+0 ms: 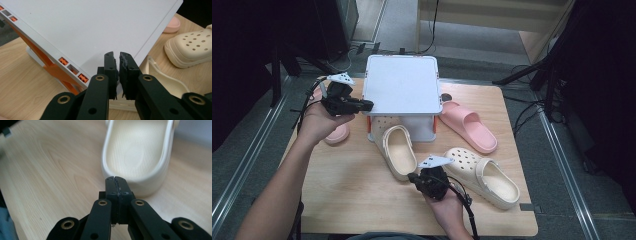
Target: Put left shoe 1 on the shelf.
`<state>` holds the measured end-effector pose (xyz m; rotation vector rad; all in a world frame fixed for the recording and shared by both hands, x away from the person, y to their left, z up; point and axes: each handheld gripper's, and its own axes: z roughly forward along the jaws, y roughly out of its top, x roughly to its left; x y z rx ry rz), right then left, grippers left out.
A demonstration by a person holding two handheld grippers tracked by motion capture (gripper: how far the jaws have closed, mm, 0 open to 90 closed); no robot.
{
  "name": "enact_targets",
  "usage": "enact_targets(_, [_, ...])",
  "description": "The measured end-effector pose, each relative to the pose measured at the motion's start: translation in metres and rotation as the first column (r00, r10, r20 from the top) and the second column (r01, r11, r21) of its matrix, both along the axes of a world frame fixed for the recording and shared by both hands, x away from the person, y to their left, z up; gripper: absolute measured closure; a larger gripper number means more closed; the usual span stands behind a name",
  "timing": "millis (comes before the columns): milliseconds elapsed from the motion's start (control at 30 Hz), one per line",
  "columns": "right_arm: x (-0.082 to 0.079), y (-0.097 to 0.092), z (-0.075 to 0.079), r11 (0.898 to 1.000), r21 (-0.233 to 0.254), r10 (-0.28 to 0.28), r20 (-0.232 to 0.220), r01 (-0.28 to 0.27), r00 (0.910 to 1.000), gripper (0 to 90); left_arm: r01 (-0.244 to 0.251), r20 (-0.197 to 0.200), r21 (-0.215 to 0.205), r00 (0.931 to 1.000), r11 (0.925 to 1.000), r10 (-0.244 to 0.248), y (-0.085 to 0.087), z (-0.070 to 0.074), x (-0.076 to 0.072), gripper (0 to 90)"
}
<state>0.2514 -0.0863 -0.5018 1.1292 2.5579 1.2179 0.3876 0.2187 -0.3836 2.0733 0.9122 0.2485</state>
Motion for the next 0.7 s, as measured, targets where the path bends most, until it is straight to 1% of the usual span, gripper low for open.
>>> enact_targets(67, [0.001, 0.0, -0.008, 1.0, -0.02, -0.002, -0.025, 0.001, 0.9997, 90.0, -0.001, 0.002, 0.002, 1.0, 1.0, 0.001, 0.0, 0.0, 0.0, 85.9])
enact_targets(133, [0.005, 0.001, -0.013, 0.999, -0.04, -0.007, -0.031, 0.006, 0.9995, 90.0, 0.0, 0.004, 0.003, 1.0, 1.0, 0.0, 0.001, 0.0, 0.0, 86.1])
enact_targets(300, [0.013, 0.005, -0.014, 0.999, -0.032, -0.015, -0.03, 0.014, 0.9994, 90.0, 0.004, -0.003, -0.008, 1.0, 1.0, -0.004, 0.002, -0.001, 0.001, 86.6])
enact_targets(400, [0.014, 0.011, -0.013, 1.0, -0.02, -0.011, -0.026, 0.01, 0.9996, 90.0, 0.003, -0.001, -0.006, 1.0, 1.0, -0.003, 0.002, -0.001, 0.001, 86.6])
enact_targets(433, [0.014, 0.014, -0.012, 1.0, -0.017, 0.002, -0.016, -0.002, 0.9999, 90.0, 0.003, 0.0, -0.006, 1.0, 1.0, -0.003, 0.001, -0.001, 0.001, 86.6])
enact_targets(567, [0.016, 0.024, -0.009, 1.0, -0.015, 0.016, 0.001, -0.016, 0.9999, 90.0, 0.003, 0.0, -0.006, 1.0, 1.0, -0.003, 0.001, -0.001, 0.001, 86.6])
enact_targets(633, [0.019, 0.029, -0.006, 1.0, -0.014, 0.023, 0.017, -0.022, 0.9996, 90.0, 0.002, 0.0, -0.006, 1.0, 1.0, -0.002, 0.002, -0.001, 0.001, 86.6])
enact_targets(700, [0.022, 0.033, -0.004, 1.0, -0.006, 0.02, 0.02, -0.019, 0.9996, 90.0, 0.002, -0.001, -0.007, 1.0, 1.0, -0.002, 0.002, -0.001, 0.001, 86.6])
